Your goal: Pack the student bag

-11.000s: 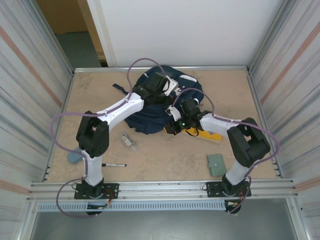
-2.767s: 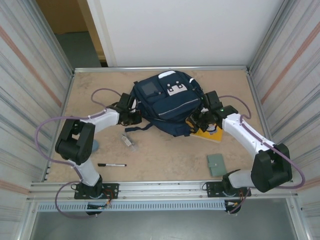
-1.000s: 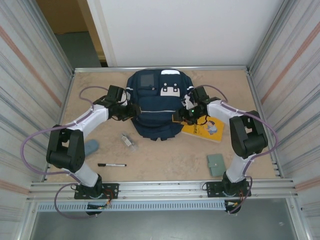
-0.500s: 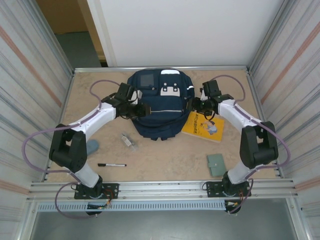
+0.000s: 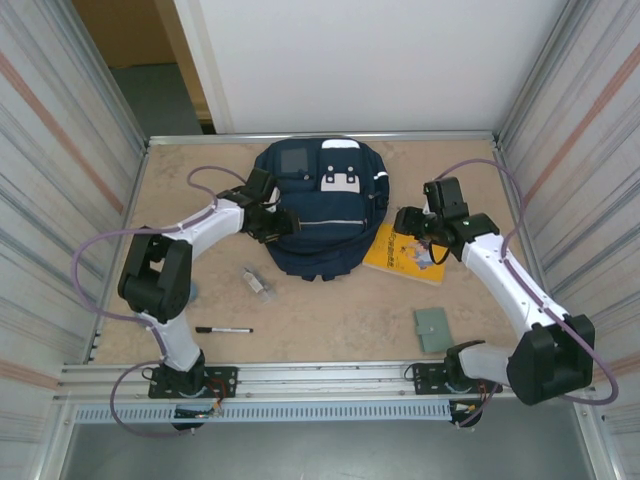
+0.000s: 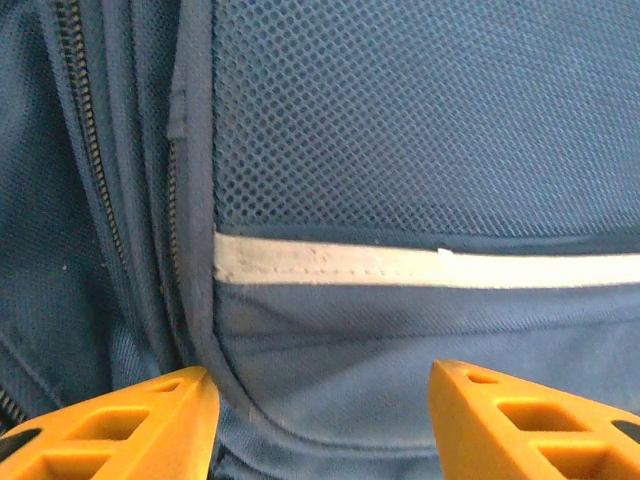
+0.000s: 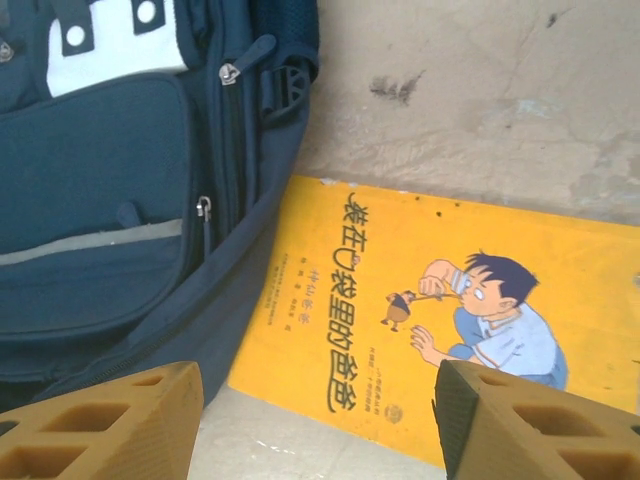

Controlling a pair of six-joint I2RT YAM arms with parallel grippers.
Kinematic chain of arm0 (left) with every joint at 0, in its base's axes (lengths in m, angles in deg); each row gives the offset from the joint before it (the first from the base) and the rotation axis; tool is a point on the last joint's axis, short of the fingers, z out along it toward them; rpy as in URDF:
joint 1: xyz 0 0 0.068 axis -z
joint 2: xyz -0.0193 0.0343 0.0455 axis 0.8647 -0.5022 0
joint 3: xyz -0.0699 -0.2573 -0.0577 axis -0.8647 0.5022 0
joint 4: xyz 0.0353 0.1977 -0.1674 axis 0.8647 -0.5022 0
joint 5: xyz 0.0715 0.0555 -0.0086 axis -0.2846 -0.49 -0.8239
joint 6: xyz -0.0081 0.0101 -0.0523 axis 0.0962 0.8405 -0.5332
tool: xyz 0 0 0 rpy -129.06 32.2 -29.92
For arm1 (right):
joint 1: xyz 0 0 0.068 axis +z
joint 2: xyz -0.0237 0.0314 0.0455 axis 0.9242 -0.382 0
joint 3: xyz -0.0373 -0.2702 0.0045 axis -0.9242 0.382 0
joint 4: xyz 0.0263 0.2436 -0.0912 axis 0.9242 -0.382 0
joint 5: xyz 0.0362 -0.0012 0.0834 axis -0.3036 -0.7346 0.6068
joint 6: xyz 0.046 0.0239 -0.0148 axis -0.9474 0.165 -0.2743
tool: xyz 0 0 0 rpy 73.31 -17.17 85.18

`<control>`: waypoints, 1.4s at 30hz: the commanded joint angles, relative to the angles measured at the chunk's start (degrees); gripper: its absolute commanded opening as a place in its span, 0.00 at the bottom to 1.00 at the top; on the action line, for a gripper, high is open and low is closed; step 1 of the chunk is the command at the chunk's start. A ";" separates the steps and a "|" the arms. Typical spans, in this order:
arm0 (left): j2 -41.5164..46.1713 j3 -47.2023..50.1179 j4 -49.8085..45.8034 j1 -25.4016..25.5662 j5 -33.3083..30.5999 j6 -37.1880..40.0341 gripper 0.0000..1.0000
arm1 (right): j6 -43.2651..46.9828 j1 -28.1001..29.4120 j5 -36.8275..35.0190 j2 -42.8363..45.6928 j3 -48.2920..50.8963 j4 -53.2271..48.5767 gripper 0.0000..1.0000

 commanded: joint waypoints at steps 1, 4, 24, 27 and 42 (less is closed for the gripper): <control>-1.85 -1.38 1.89 0.14 -0.18 -1.52 0.53 | 2.62 0.23 -3.22 1.68 0.17 -2.87 0.63; -2.15 -1.90 2.05 0.29 0.57 -1.97 0.46 | 3.19 0.45 -5.24 2.11 -0.64 -4.93 0.63; 15.56 -3.33 13.23 -1.45 5.64 -1.31 0.00 | 3.06 -0.49 8.83 0.87 3.31 -4.51 0.98; 16.00 -2.82 16.14 -2.77 5.11 -6.05 0.00 | 3.51 1.23 11.89 -0.59 3.77 -3.31 0.96; 15.19 -6.88 20.19 -3.11 8.51 -12.77 0.00 | 13.02 13.26 11.76 -11.05 -3.13 5.26 0.83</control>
